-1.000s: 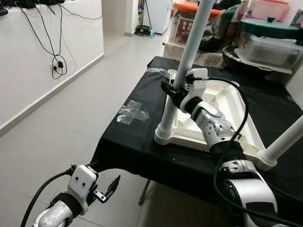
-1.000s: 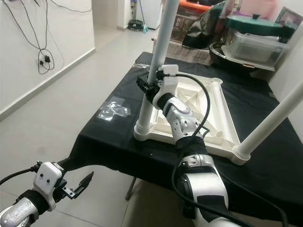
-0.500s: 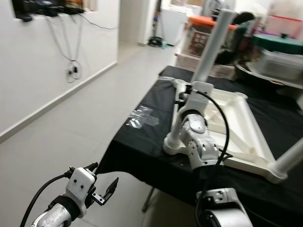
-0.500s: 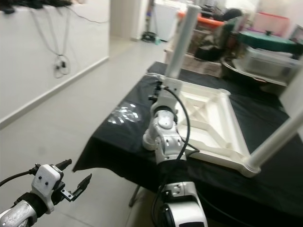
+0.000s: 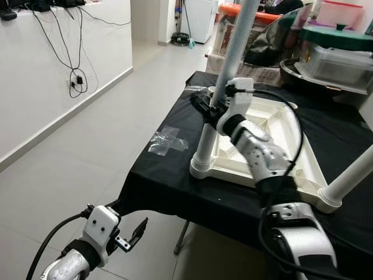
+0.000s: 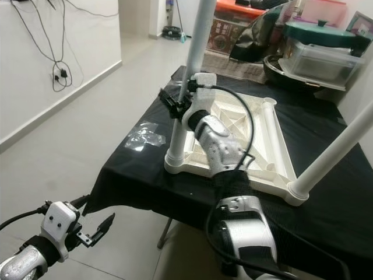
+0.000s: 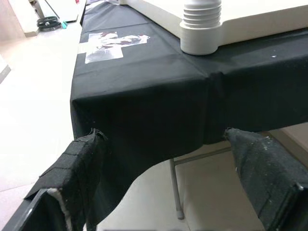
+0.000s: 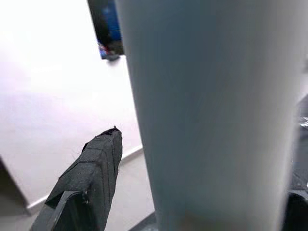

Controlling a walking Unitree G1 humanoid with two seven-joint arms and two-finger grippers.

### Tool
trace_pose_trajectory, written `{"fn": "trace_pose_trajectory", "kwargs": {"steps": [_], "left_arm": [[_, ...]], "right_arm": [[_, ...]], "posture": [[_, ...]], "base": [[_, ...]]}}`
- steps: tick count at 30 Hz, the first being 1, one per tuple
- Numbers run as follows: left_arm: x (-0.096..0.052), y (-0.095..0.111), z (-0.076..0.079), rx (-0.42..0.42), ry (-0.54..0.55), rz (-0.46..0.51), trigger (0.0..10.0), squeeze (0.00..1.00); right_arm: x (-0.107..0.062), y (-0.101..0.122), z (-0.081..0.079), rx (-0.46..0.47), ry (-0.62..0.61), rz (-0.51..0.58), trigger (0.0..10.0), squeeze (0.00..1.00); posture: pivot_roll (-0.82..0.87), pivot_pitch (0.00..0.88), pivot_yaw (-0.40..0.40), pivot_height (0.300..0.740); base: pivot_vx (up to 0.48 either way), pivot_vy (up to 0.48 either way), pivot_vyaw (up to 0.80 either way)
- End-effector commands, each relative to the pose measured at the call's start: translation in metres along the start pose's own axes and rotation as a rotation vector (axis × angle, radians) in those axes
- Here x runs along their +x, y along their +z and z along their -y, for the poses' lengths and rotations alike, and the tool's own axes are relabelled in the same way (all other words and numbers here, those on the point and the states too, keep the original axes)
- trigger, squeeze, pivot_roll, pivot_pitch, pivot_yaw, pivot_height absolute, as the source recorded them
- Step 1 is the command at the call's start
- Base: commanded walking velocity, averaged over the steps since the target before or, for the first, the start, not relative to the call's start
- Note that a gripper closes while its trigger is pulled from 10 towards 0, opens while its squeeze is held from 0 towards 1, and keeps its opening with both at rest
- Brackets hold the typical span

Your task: Building children table

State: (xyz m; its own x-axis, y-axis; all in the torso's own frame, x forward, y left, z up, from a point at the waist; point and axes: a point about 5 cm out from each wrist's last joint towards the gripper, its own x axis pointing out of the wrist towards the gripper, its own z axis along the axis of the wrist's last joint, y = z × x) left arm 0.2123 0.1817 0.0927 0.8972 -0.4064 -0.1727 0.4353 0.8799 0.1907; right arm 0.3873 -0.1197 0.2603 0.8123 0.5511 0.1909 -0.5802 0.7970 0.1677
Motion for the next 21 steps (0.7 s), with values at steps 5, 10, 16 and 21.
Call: {"fn": "trace_pose_trajectory", "kwargs": {"steps": [5,10,16,21], "left_arm": [[0.002,-0.001,0.001,0.012,-0.011,-0.004,10.0,0.00],[0.002,-0.001,0.001,0.016,-0.010,-0.005,10.0,0.00],[0.001,-0.001,0.000,0.015,-0.010,-0.008,10.0,0.00],[0.001,-0.001,0.001,0.015,-0.019,-0.010,10.0,0.00]], "right_arm": [[-0.002,-0.017,-0.004,0.032,0.178,-0.062,0.0,0.00],[-0.001,-0.048,0.027,-0.019,-0.291,-0.209,0.0,0.00],[-0.037,-0.063,0.041,0.016,-0.902,-0.167,10.0,0.00],[-0.023,-0.043,-0.004,0.027,-0.653,-0.014,10.0,0.00]], "posture": [[0.05,0.000,-0.145,0.740],[0.06,0.000,-0.146,0.740],[0.06,0.000,-0.137,0.740],[0.04,0.000,-0.128,0.740]], "base": [[0.000,0.000,0.00],[0.000,0.000,0.00],[0.000,0.000,0.00],[0.000,0.000,0.00]]}}
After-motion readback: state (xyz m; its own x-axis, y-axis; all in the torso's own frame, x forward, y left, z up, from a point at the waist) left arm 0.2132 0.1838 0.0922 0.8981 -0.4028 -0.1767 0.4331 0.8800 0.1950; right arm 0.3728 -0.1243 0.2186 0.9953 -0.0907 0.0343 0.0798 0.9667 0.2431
